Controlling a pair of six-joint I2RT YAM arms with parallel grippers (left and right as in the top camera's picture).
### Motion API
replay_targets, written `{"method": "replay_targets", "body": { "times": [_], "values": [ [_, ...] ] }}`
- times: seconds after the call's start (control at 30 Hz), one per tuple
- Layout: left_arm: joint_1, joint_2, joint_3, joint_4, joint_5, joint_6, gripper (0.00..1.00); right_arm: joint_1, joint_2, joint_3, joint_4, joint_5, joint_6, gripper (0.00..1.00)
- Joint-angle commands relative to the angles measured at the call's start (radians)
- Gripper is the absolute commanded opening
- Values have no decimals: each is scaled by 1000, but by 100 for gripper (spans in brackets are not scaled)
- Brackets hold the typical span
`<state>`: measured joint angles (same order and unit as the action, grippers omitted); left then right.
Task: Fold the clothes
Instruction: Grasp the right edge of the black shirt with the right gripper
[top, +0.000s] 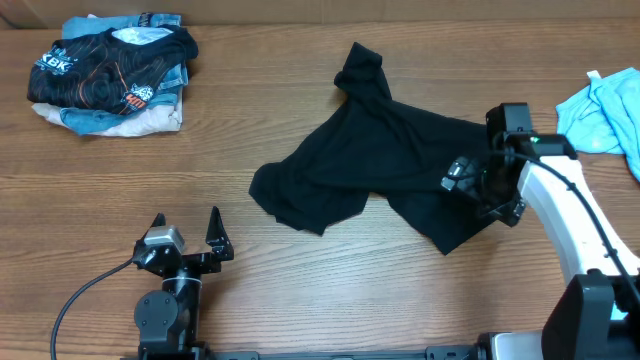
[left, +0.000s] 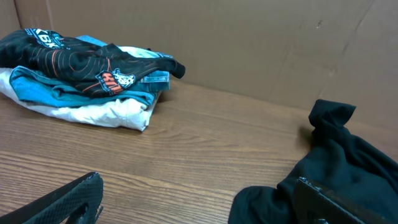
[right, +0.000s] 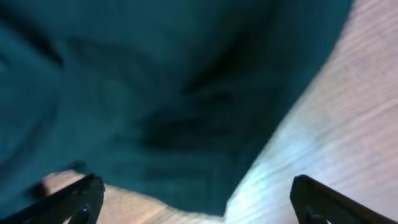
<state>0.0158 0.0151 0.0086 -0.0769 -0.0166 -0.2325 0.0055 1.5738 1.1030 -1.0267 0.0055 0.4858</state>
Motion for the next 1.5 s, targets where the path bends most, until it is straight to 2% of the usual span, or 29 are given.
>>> {"method": "replay_targets", "body": {
  "times": [0.0,0.2,0.5,1.0,1.47],
  "values": [
    [8,-10,-4,2,-10,12,100,-1,-8,-66,77,0,-84,100],
    [8,-10,-4,2,-10,12,100,-3,-8,-148,151,0,-183,100],
    [8,-10,-4,2,-10,12,100,-8,-7,-153,163,-101,-383,100],
    [8,-10,-4,2,-10,12,100,-8,-7,-226,264,-98,-407,97],
    [8,-10,-4,2,-10,12,100,-8,-6,-227,282,-97,-404,95]
  ]
}}
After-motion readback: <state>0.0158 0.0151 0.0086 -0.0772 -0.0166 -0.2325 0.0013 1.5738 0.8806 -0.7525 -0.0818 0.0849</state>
